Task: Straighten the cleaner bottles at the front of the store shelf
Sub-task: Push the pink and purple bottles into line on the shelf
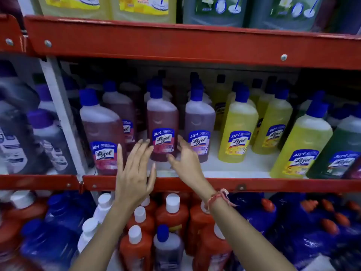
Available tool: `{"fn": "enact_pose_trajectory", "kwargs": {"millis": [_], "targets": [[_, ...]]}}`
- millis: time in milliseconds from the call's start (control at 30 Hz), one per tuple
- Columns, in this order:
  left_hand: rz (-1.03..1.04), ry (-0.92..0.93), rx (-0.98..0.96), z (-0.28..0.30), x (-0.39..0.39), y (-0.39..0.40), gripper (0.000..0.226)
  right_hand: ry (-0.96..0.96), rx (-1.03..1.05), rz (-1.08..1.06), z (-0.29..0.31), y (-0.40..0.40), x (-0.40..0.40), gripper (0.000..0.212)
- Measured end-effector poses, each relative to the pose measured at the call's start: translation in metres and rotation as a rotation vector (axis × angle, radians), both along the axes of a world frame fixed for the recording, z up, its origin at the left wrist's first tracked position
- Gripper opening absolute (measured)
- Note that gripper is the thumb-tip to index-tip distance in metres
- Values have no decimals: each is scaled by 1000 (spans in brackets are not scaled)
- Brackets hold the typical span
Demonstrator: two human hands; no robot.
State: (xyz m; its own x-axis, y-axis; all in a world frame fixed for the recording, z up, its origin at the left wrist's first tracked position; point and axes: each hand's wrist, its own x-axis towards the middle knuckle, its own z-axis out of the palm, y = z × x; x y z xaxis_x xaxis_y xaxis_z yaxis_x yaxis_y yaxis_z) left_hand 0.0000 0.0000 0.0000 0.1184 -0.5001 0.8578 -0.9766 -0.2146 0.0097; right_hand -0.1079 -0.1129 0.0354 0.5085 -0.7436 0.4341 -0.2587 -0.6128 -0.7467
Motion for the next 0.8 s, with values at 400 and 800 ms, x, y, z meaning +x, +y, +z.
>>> {"fn": "enact_pose_trajectory", "kwargs": {"millis": [400,800], "targets": [[192,-86,148,-28,16,6,82,-11,178,-110,7,-2,33,73],[231,-59,175,-33,17,5,85,2,187,-70,10,3,26,64]]}}
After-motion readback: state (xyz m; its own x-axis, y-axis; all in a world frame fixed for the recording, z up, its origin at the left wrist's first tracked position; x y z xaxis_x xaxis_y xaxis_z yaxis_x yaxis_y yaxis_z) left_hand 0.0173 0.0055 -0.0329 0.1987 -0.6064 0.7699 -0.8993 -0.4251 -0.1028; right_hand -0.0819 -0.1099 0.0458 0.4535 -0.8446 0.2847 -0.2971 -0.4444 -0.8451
